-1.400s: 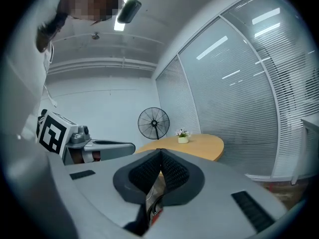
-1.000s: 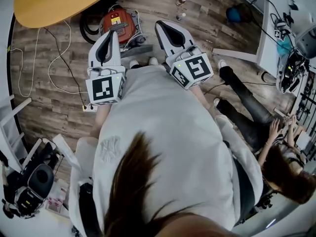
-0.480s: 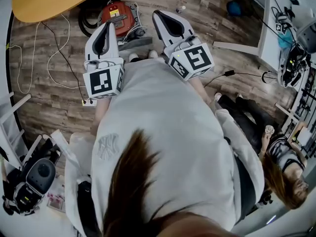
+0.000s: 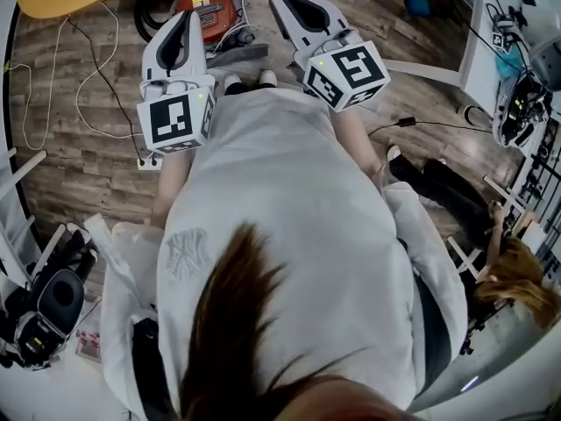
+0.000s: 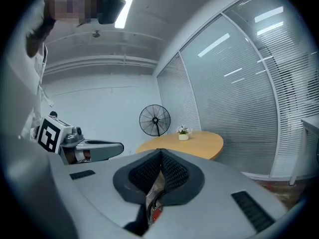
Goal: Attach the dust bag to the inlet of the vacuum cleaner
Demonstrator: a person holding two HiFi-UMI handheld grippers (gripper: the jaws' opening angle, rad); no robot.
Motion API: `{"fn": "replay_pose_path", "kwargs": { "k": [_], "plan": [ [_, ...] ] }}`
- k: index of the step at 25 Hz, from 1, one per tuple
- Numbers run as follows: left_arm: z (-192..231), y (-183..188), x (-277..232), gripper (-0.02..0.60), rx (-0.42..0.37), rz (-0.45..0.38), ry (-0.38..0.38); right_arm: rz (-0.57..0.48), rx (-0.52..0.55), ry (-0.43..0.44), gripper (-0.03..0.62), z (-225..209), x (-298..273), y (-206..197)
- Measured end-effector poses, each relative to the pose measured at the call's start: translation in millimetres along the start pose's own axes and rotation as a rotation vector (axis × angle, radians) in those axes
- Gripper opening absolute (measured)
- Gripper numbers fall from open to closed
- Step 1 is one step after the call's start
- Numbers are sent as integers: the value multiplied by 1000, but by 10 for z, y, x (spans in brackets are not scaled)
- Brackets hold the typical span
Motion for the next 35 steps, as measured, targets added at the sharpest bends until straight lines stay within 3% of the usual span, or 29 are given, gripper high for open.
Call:
{"fn": "replay_pose_path", "kwargs": {
  "k": [13,35],
  "plan": [
    [-28,-74,96,17,0,29,-25,56,-18,-30,2,75,81,-122],
    [224,-178,254,17,-2,24,-35,45,-7,-88,2,260,-13,-129]
  ]
}}
Point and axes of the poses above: the fingertips, and each gripper's own axes: x backward along the fingers, z to its left, y out of its top, the point moved 9 cm from there along x, backward along the fingers, and after that the axes turned 11 degrees about z, right-handed, at the moved point
